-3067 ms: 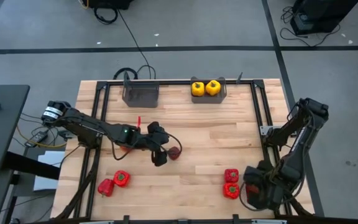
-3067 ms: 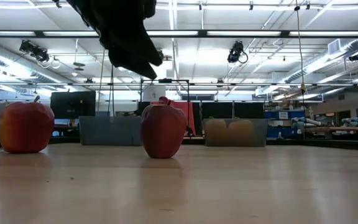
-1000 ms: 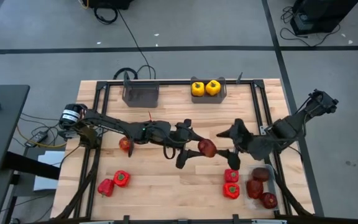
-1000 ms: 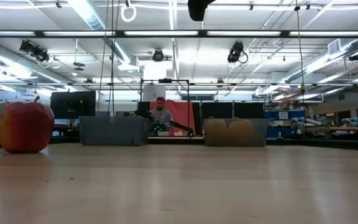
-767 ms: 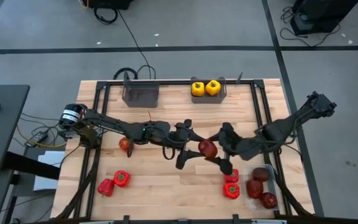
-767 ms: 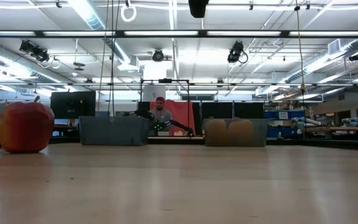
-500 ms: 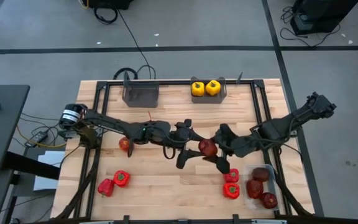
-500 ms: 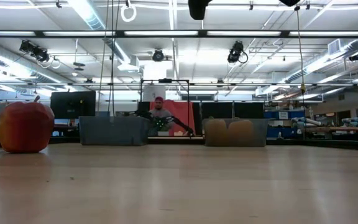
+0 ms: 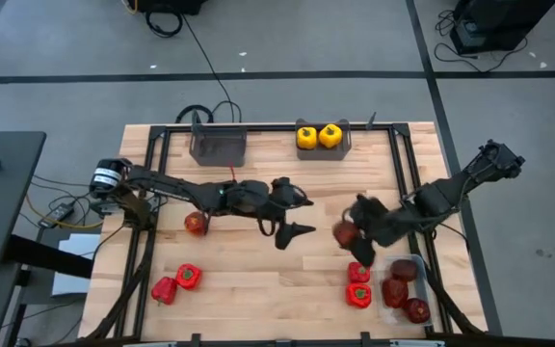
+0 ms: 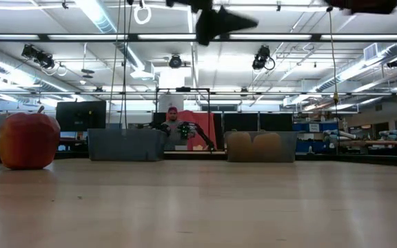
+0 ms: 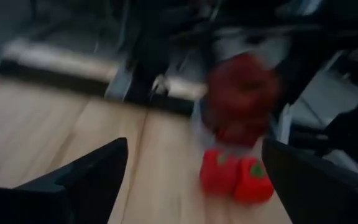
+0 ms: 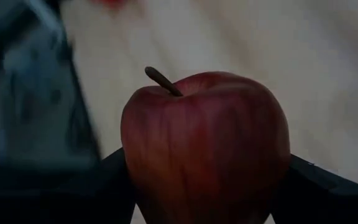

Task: Sort produce into baskets
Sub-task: Put the red apple into the transparent bin

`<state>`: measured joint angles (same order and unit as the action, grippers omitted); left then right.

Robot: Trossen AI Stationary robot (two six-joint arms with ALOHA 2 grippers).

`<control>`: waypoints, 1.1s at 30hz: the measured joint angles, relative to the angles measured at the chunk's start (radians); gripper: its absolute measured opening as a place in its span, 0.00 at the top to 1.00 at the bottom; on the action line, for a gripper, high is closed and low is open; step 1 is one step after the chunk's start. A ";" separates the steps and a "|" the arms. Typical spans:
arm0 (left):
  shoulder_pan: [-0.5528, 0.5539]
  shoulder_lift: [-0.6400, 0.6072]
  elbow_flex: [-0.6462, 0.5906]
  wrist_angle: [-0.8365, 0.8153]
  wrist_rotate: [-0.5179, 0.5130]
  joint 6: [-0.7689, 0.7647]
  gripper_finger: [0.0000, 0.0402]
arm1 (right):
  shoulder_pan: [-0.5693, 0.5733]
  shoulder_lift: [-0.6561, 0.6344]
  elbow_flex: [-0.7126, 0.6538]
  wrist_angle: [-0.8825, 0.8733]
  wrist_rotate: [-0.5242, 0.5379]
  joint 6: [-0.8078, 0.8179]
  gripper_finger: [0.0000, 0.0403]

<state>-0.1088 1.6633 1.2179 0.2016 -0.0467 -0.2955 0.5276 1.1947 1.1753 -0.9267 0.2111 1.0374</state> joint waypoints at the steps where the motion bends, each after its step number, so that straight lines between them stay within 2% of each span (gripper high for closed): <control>1: 0.007 -0.013 0.000 -0.062 0.005 -0.021 0.05 | 0.027 0.000 0.000 -0.035 -0.043 0.036 0.29; 5: 0.028 -0.057 0.000 -0.310 0.005 -0.097 0.05 | 0.159 0.001 0.000 -0.140 -0.145 0.176 0.28; 13: 0.052 -0.113 0.000 -0.683 -0.136 -0.116 0.12 | 0.359 0.013 0.000 -0.261 -0.152 0.438 0.26; 17: 0.055 -0.115 -0.002 -0.728 -0.169 -0.095 0.15 | 0.417 0.032 -0.027 -0.298 -0.137 0.515 0.24; 25: 0.063 -0.115 -0.013 -0.760 -0.150 -0.099 0.17 | 0.454 0.033 -0.146 -0.288 -0.131 0.690 0.19; 33: 0.063 -0.115 -0.013 -0.758 -0.168 -0.027 0.17 | 0.432 0.033 -0.160 -0.271 -0.208 0.709 0.11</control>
<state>-0.0456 1.5482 1.2049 -0.5564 -0.2150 -0.3225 0.9595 1.2278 1.0153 -1.1978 0.0034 1.7462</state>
